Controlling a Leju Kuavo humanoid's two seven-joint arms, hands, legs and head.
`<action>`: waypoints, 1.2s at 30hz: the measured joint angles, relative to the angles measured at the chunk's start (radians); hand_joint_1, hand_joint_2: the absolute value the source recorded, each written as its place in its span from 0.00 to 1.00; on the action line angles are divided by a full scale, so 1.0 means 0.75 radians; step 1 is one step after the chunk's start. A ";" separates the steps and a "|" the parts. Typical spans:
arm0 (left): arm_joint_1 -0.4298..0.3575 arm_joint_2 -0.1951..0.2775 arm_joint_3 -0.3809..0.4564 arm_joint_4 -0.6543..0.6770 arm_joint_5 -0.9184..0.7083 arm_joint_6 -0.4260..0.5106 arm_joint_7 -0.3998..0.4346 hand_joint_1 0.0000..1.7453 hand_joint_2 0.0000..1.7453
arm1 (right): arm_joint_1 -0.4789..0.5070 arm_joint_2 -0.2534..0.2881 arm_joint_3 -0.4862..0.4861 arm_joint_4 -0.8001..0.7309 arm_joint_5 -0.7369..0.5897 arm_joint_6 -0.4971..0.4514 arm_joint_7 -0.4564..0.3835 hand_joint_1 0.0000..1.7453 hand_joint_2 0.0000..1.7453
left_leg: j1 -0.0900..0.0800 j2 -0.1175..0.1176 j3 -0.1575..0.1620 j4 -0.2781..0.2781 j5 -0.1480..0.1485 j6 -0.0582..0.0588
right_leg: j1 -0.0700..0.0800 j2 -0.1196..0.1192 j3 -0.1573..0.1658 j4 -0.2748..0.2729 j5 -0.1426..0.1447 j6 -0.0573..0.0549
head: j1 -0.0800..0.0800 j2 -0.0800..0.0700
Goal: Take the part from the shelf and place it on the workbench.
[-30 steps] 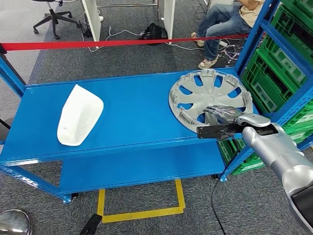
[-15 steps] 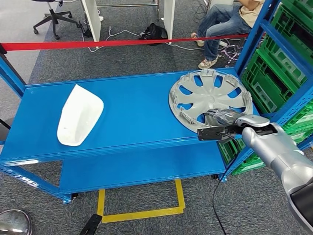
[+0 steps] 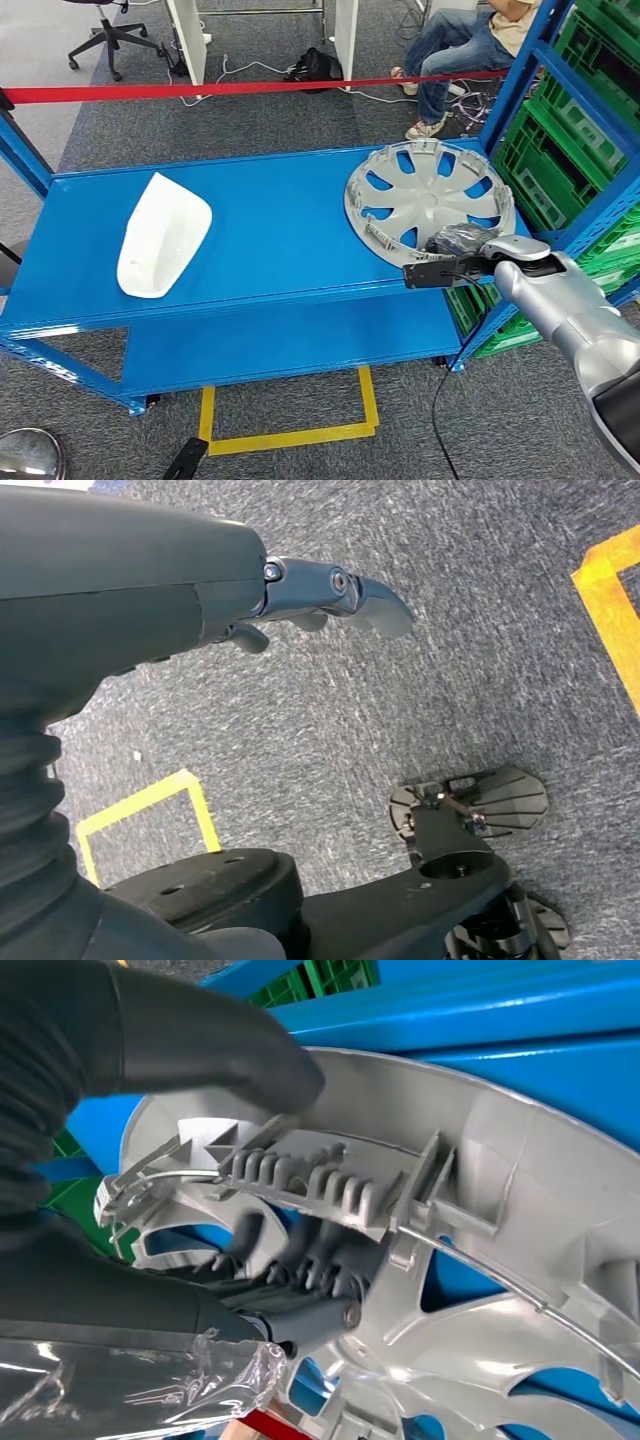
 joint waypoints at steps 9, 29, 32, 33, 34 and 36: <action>0.001 0.000 0.000 0.000 0.000 0.001 0.000 0.00 1.00 | -0.005 0.002 0.001 0.002 -0.009 -0.007 -0.005 1.00 1.00 | 0.000 0.000 0.000 0.000 0.000 0.000 | 0.000 0.000 0.000 0.000 0.000 0.000 | 0.000 0.000; 0.007 0.002 0.000 0.000 0.001 0.003 0.000 0.00 1.00 | -0.006 0.004 0.019 0.002 -0.043 -0.019 -0.011 1.00 1.00 | 0.000 0.000 0.000 0.000 0.000 0.000 | 0.000 0.000 0.000 0.000 0.000 0.000 | 0.000 0.000; 0.007 0.002 0.000 0.000 0.001 0.003 0.000 0.00 1.00 | -0.006 0.004 0.019 0.002 -0.044 -0.019 -0.013 1.00 1.00 | 0.000 0.000 0.000 0.000 0.000 0.000 | 0.000 0.000 0.000 0.000 0.000 0.000 | 0.000 0.000; 0.007 0.002 0.000 0.000 0.001 0.003 0.000 0.00 1.00 | -0.006 0.004 0.019 0.002 -0.044 -0.020 -0.014 1.00 1.00 | 0.000 0.000 0.000 0.000 0.000 0.000 | 0.000 0.000 0.000 0.000 0.000 0.000 | 0.000 0.000; 0.007 0.002 0.000 0.000 0.002 0.003 0.000 0.00 1.00 | -0.005 0.004 0.019 0.002 -0.045 -0.020 -0.015 1.00 1.00 | 0.000 0.000 0.000 0.000 0.000 0.000 | 0.000 0.000 0.000 0.000 0.000 0.000 | 0.000 0.000; 0.007 0.002 0.000 0.000 0.003 0.003 0.000 0.00 1.00 | -0.005 0.004 0.019 0.002 -0.050 -0.022 -0.017 1.00 1.00 | 0.000 0.000 0.000 0.000 0.000 0.000 | 0.000 0.000 0.000 0.000 0.000 0.000 | 0.000 0.000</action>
